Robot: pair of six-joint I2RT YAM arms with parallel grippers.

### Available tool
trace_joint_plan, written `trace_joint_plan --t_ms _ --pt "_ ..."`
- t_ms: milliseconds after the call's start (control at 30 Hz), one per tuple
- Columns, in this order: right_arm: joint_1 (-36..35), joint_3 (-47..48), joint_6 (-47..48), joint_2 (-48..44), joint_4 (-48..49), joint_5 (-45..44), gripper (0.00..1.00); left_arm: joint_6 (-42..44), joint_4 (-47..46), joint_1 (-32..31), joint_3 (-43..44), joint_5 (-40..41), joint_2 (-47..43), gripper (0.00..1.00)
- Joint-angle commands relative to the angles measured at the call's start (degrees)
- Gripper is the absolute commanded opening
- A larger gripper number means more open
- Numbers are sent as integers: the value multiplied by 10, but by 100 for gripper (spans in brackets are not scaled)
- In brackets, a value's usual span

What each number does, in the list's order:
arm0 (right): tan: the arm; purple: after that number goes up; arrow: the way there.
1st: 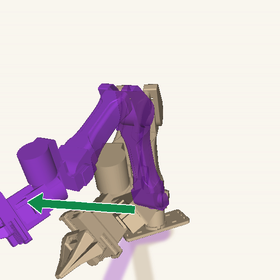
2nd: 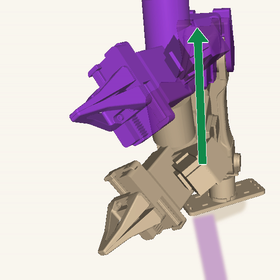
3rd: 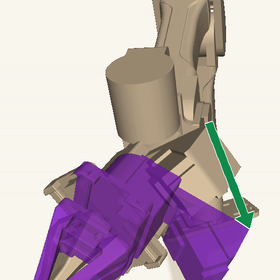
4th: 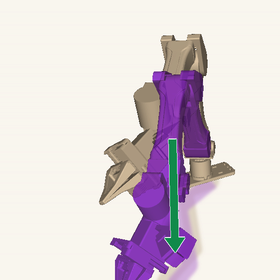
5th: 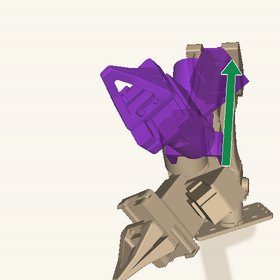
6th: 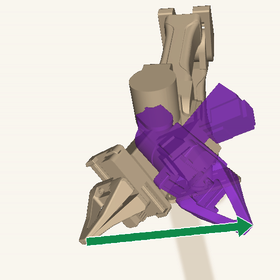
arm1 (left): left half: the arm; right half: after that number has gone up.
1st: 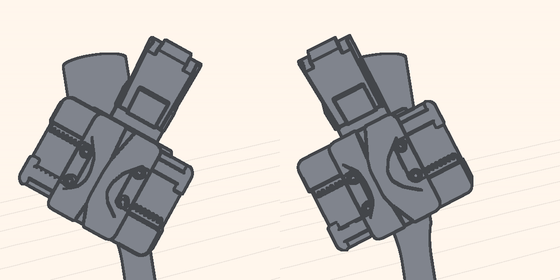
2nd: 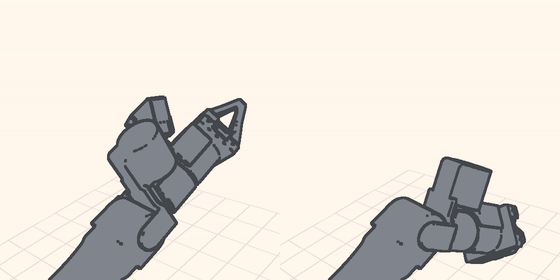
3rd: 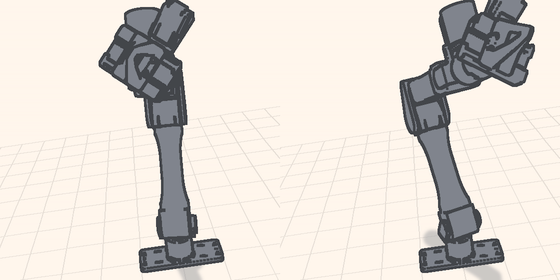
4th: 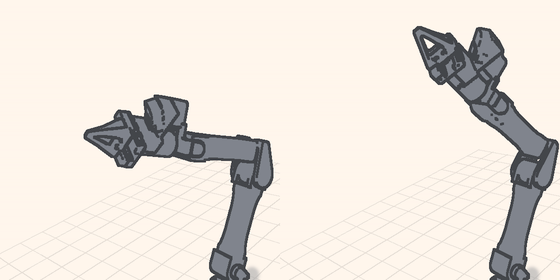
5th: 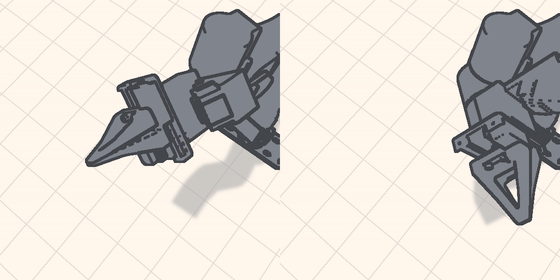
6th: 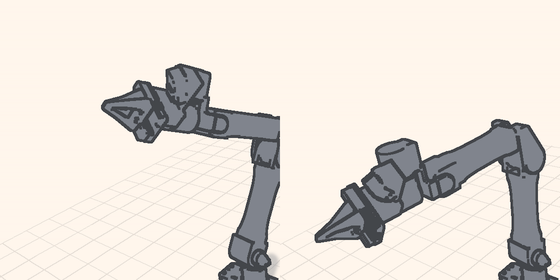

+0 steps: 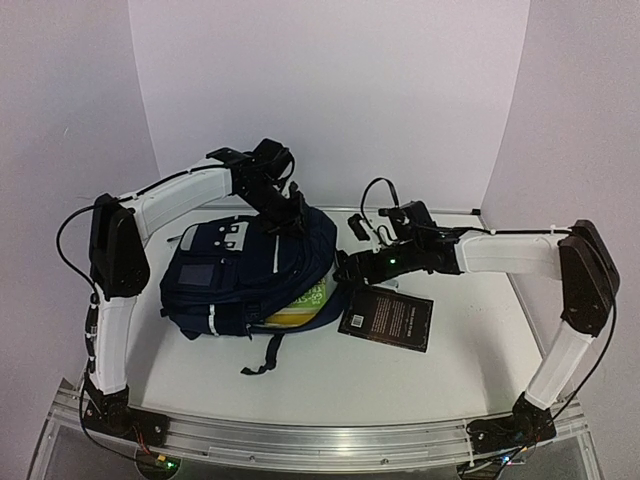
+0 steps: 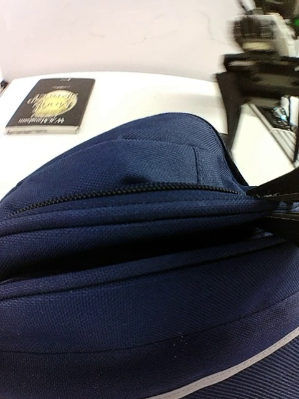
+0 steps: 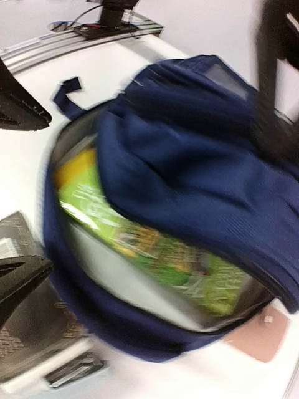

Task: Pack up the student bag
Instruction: Adjust the student bag at the center of the board.

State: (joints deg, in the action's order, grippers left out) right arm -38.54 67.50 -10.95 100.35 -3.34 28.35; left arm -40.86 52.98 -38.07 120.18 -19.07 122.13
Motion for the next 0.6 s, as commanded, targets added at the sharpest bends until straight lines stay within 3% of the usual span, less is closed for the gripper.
trace_joint_plan --t_ms 0,133,267,333,467,567 --pt "0 -40 20 -62 -45 9 69 0 -22 35 64 40 23 1" --pt "-7 -60 25 -85 -49 13 69 15 -3 40 124 38 60 13" --pt "-49 -48 45 -88 -41 -13 66 17 28 49 175 42 69 39" --pt "-82 -43 46 -80 -22 -29 63 17 47 49 159 55 36 48" --pt "-143 -34 25 -42 46 -73 60 -30 25 49 -27 105 -99 63" --pt "-185 -14 -4 1 84 -92 59 -82 10 50 -160 135 -199 68"
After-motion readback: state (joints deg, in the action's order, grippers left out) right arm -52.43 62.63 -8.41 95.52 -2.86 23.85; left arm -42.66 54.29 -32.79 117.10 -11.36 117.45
